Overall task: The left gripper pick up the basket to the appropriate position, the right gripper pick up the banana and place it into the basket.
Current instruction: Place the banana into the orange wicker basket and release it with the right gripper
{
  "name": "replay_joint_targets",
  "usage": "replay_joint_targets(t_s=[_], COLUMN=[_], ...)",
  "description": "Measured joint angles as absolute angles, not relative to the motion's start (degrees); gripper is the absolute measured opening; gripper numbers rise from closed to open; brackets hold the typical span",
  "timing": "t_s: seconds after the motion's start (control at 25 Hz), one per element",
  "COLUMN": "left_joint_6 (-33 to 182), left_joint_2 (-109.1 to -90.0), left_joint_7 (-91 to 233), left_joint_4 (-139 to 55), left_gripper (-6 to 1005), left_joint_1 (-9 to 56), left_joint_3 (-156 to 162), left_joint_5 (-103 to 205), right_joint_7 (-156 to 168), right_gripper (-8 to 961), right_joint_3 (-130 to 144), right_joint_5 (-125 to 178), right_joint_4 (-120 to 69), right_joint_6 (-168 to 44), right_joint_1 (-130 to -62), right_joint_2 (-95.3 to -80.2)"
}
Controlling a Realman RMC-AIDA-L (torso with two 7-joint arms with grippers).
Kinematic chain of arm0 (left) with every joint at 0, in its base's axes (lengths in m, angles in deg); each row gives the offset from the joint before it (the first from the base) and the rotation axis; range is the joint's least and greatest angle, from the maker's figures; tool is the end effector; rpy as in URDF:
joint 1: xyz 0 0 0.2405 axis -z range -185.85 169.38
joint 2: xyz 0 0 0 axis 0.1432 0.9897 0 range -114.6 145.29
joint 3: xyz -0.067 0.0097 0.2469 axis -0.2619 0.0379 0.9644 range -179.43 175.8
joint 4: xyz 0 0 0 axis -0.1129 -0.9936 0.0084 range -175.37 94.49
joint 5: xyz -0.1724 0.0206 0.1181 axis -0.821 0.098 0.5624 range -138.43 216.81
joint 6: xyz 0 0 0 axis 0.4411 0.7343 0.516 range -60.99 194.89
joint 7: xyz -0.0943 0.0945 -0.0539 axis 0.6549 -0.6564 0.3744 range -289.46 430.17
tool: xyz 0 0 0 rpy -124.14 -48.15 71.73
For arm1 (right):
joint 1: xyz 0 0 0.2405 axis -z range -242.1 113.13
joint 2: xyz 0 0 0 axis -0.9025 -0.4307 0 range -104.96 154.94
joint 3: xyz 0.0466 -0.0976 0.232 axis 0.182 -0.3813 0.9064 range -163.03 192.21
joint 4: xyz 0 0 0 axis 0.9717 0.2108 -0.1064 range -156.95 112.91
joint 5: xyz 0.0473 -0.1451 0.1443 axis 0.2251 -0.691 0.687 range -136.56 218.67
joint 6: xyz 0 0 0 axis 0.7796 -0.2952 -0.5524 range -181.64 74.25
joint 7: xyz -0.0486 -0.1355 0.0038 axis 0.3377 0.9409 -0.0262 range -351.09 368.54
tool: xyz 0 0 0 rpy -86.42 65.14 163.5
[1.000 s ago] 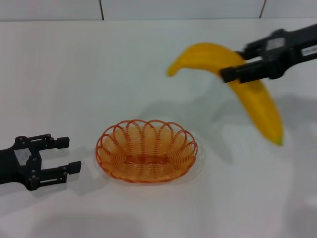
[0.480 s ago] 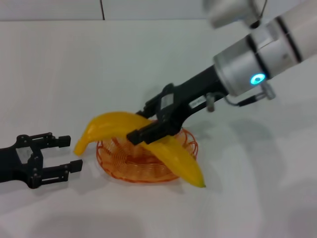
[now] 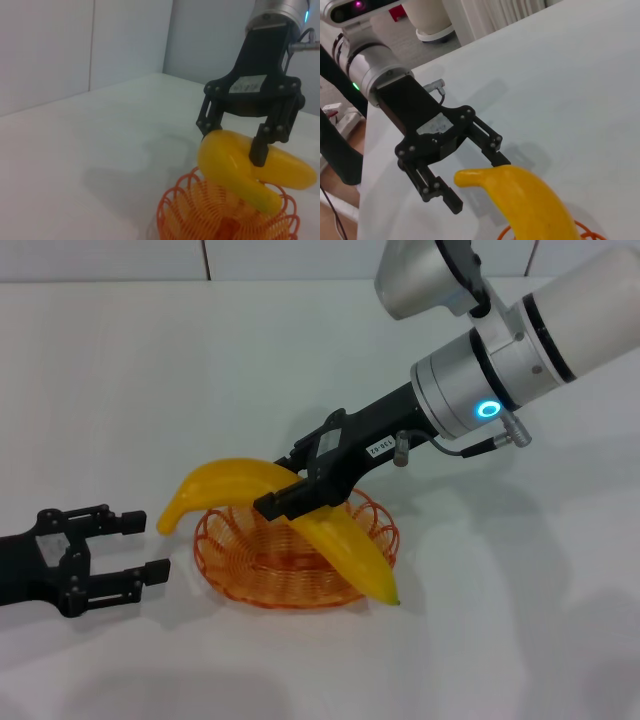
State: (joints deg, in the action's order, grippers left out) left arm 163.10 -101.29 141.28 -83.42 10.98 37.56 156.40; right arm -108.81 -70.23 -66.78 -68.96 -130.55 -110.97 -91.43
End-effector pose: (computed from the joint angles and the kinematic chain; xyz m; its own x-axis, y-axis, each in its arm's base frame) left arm -0.3174 0.2718 0.0283 0.8553 0.3022 0.4209 0.4114 -0.8899 -0.1970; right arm 0.1271 0.3655 -0.0682 0.9128 -0.4023 -0.0702 -0.3989 -0.9152 0.0576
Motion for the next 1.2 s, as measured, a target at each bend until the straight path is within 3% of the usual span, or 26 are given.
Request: replay_joint_targets(t_s=[0.68, 0.92, 1.2], left_joint_6=[163.10, 163.10, 163.04], left_joint_2=[-101.29, -101.29, -101.29], left_joint_7=[141.46, 141.46, 141.46], left_joint_4=[-83.42, -83.42, -83.42], left_gripper=[729, 729, 728], left_joint_1=[11.28, 11.28, 11.06], left_joint_3=[37.56, 37.56, 37.56], left_joint_5=[156.61, 156.66, 156.70], right_joint_7=[-103.26, -103.41, -103.86], right_gripper=[544, 704, 703], right_joint_3=[-70.32, -70.02, -69.51], right_joint_5=[-61.80, -61.73, -61.68], right_joint_4=[-62.41, -62.42, -62.76], right_joint_6=[-130.12, -130.09, -130.45], right_joint_1=[-112.90, -112.75, -112.39], right_joint_2=[-91.50, -91.42, -91.17])
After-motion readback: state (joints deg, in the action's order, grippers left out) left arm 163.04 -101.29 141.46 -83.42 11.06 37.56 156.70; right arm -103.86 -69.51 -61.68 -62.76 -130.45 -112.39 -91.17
